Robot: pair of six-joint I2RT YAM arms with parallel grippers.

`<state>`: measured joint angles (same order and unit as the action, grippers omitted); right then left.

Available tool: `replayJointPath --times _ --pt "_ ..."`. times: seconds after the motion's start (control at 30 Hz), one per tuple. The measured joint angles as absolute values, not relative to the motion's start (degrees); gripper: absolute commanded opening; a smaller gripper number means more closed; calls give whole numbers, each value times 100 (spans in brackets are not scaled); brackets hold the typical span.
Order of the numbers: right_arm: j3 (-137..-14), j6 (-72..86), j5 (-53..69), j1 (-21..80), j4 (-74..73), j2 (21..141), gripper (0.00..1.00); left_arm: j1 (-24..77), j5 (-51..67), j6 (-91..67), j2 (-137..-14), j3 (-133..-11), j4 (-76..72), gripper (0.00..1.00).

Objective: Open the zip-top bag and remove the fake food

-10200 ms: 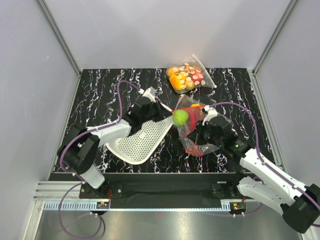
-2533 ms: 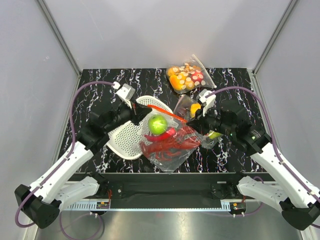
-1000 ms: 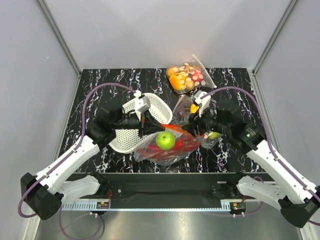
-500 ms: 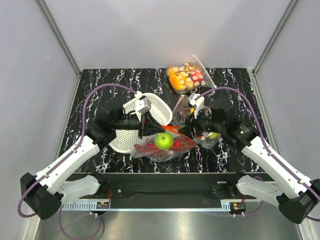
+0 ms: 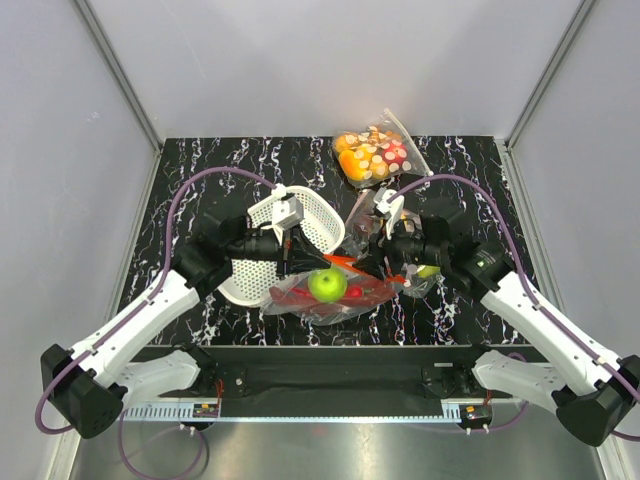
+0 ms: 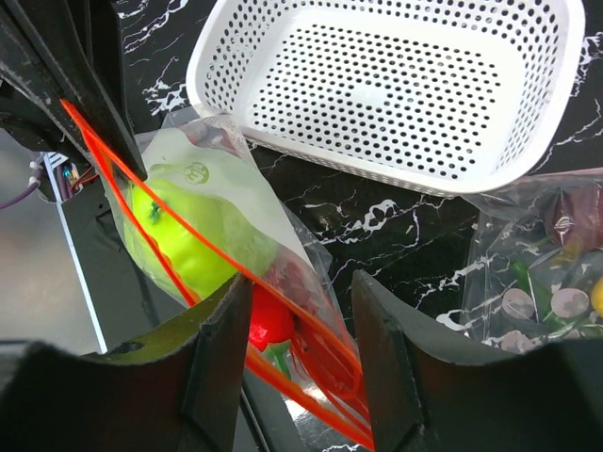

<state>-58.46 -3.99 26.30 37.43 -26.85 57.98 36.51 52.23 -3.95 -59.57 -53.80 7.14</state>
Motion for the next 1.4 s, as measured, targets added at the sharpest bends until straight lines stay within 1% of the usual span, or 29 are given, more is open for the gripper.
replayJointPath --times 0.03,0.13,0.17,0.23,0.27,0.4,0.47,0.5,0.53,0.6,0.63,0.67,0.73,0.83,0.93,1.03,1.07,1.13,1.4 --pt "-5843 -410 2668 3743 -2670 5822 53 3658 5240 -395 -5975 -5395 720 0" --pt "-5843 -432 2825 3743 -2593 5937 43 3682 5269 -395 -6029 -5428 725 0" --pt "-5843 -438 2880 3743 -2574 5972 38 3688 5275 -395 -6045 -5428 725 0" --pt "-5843 -451 2998 3743 -2528 6016 31 3693 5273 -395 -6071 -5428 729 0" --pt "-5843 -456 3050 3743 -2512 6027 22 3693 5273 -395 -6084 -5428 729 0" --pt "-5843 -473 3221 3743 -2510 6029 1 3693 5269 -390 -6093 -5430 735 0" --pt "-5839 -462 3260 3743 -2512 6020 0 3693 5266 -390 -6093 -5433 738 0" --pt "-5828 -460 3262 3743 -2512 6007 0 3693 5262 -390 -6093 -5437 742 2" --pt "-5815 -460 3260 3743 -2512 5990 0 3693 5245 -388 -6093 -5439 740 9" --pt "-5802 -458 3205 3743 -2534 5944 0 3695 5194 -381 -6093 -5441 738 11" --pt "-5802 -456 3159 3743 -2552 5920 0 3697 5146 -386 -6093 -5441 738 14" --pt "-5802 -445 3055 3743 -2571 5885 0 3701 5103 -384 -6093 -5443 738 22" --pt "-5802 -412 2790 3743 -2668 5789 0 3708 4971 -353 -6095 -5472 749 49" --pt "-5804 -346 2403 3745 -2812 5671 0 3715 4744 -408 -6093 -5548 744 60" --pt "-5843 -248 1959 3743 -3024 5564 0 3745 4453 -486 -6095 -5627 722 59" --pt "-6003 -141 1520 3745 -3273 5522 0 3879 4119 -659 -6097 -5704 690 48" --pt "-6060 -106 1389 3745 -3334 5518 0 3957 3994 -746 -6106 -5736 670 40" --pt "-6241 -1 1105 3745 -3518 5518 0 4123 3771 -873 -6128 -5769 635 36" --pt "-6834 292 5 3743 -4040 5468 0 5166 3079 -1385 -6230 -5776 615 36"
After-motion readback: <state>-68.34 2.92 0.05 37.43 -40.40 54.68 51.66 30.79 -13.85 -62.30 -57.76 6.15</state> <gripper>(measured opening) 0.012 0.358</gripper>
